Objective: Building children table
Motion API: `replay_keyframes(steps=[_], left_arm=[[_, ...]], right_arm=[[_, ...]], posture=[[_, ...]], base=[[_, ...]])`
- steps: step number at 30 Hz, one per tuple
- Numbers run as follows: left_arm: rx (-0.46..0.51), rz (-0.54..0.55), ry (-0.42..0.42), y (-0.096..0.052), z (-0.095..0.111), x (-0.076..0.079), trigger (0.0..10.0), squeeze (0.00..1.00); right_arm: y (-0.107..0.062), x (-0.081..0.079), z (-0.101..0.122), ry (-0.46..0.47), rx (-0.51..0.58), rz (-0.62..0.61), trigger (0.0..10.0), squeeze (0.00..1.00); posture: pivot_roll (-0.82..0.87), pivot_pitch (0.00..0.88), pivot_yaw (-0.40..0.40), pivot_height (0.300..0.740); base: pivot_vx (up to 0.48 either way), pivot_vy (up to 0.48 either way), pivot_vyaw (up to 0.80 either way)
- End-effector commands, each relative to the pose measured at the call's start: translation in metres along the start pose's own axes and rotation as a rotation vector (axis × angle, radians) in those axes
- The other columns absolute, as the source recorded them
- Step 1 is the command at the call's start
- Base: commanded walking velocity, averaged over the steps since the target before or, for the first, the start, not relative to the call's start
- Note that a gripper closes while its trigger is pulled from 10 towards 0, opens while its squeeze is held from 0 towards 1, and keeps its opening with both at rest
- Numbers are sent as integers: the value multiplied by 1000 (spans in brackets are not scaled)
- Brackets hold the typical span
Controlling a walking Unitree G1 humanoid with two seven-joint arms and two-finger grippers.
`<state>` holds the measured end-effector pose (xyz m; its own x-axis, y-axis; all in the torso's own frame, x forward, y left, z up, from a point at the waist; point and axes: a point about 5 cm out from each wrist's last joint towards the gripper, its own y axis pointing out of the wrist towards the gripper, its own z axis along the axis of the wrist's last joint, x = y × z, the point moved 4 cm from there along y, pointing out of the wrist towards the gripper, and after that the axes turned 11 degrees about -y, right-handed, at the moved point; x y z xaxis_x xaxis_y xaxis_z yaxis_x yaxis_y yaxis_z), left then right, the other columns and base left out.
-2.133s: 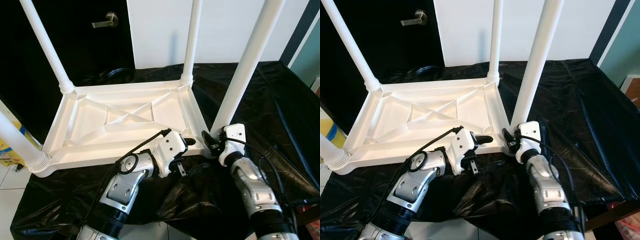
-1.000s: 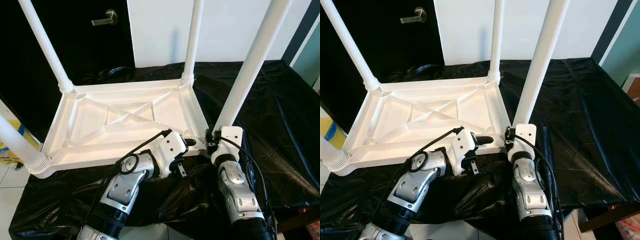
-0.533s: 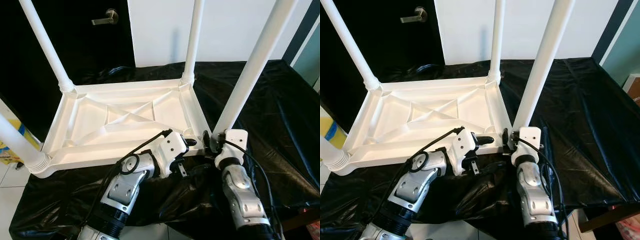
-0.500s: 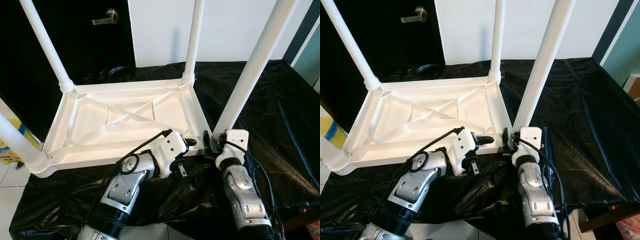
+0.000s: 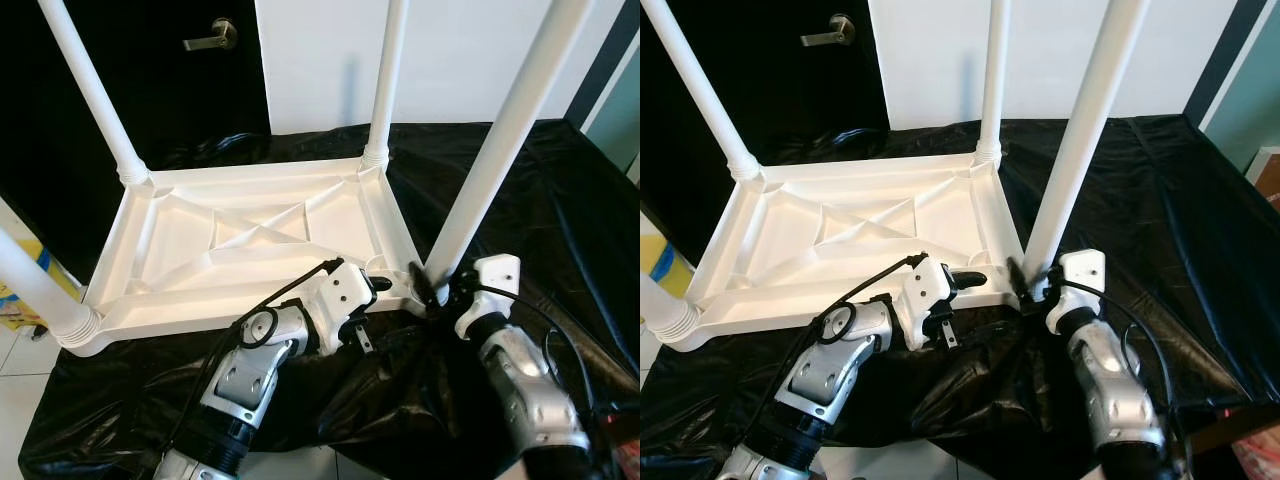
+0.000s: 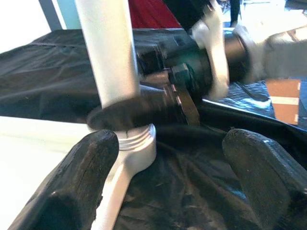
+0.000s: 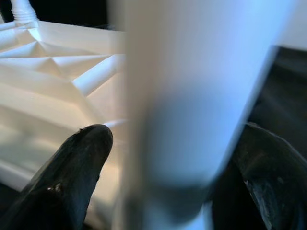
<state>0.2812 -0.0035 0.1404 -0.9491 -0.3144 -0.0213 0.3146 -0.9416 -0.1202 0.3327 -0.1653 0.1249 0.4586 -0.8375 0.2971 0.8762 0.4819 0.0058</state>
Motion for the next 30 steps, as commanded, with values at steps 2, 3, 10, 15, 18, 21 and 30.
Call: replay_keyframes(steps=[2,3,10,15,18,21,30], left_arm=[[5,88,0,1,-1,-10,10000,0],[5,88,3,1,-1,-10,10000,0],[8,98,12,1,1,-14,10000,0],[9,102,13,0,1,-15,10000,0],[9,102,13,0,1,-15,10000,0],[9,99,13,0,1,-14,10000,0],[5,89,12,1,0,-13,10000,0]], right_arm=[[3,-10,-6,17,-12,73,10000,0],[6,-9,-6,7,-16,91,10000,0],[17,-10,-9,-2,-22,169,10000,0],[17,-11,-14,-7,-26,205,0,0],[16,-10,-17,-8,-27,213,0,0],[15,-9,-20,-11,-33,215,0,0],[10,-7,-27,7,-61,173,10000,0]], posture=[[-131,0,3,740],[-128,0,1,740],[-117,0,-7,740],[-116,0,-8,740],[-117,0,-7,740],[-119,0,-5,740],[-126,0,2,740]], base=[[0,0,0],[0,0,0],[0,0,0],[0,0,0],[0,0,0],[0,0,0],[0,0,0]])
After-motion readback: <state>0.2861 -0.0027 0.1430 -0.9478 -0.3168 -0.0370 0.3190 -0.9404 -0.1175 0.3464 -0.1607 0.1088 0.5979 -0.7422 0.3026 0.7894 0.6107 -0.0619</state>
